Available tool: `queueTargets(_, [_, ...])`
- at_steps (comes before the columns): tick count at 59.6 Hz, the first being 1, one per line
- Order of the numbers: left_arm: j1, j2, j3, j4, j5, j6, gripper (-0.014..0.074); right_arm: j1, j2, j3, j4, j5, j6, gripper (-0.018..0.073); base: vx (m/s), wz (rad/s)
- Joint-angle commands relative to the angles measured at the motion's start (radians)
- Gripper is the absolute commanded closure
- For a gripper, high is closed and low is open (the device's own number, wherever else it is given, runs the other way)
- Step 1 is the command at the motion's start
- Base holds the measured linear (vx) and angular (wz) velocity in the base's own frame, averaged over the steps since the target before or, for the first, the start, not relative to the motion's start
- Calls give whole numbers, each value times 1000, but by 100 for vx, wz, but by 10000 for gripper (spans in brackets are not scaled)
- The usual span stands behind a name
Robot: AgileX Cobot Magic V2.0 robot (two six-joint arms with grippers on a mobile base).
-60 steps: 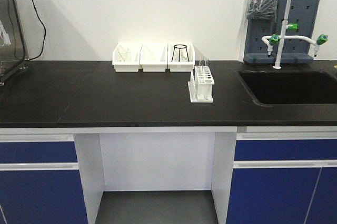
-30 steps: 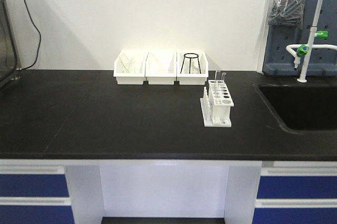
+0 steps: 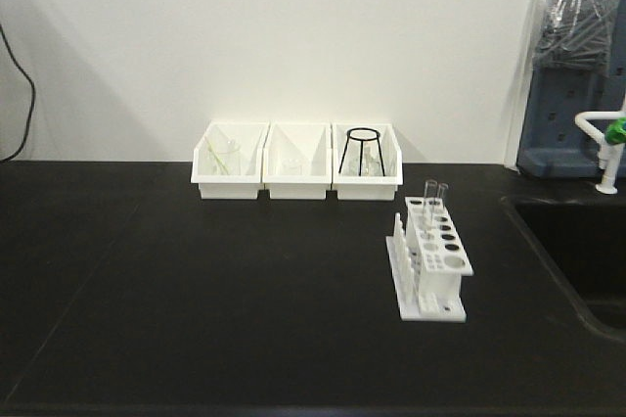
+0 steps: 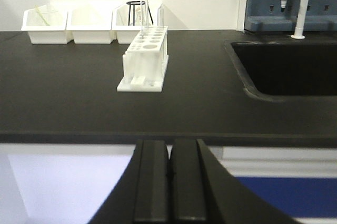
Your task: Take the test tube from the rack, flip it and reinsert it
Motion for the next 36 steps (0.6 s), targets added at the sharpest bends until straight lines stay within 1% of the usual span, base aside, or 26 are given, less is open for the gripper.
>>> queueTargets(1, [-7, -13, 1, -4, -87, 0, 603, -6, -8, 2, -4, -83, -7, 571, 48, 1])
queueTargets(18, [-7, -13, 1, -4, -87, 0, 603, -6, -8, 2, -4, -83, -7, 571, 43, -3])
queueTargets(36, [-7, -13, 1, -4, -87, 0, 603, -6, -8, 2, -4, -83, -7, 571, 33, -5])
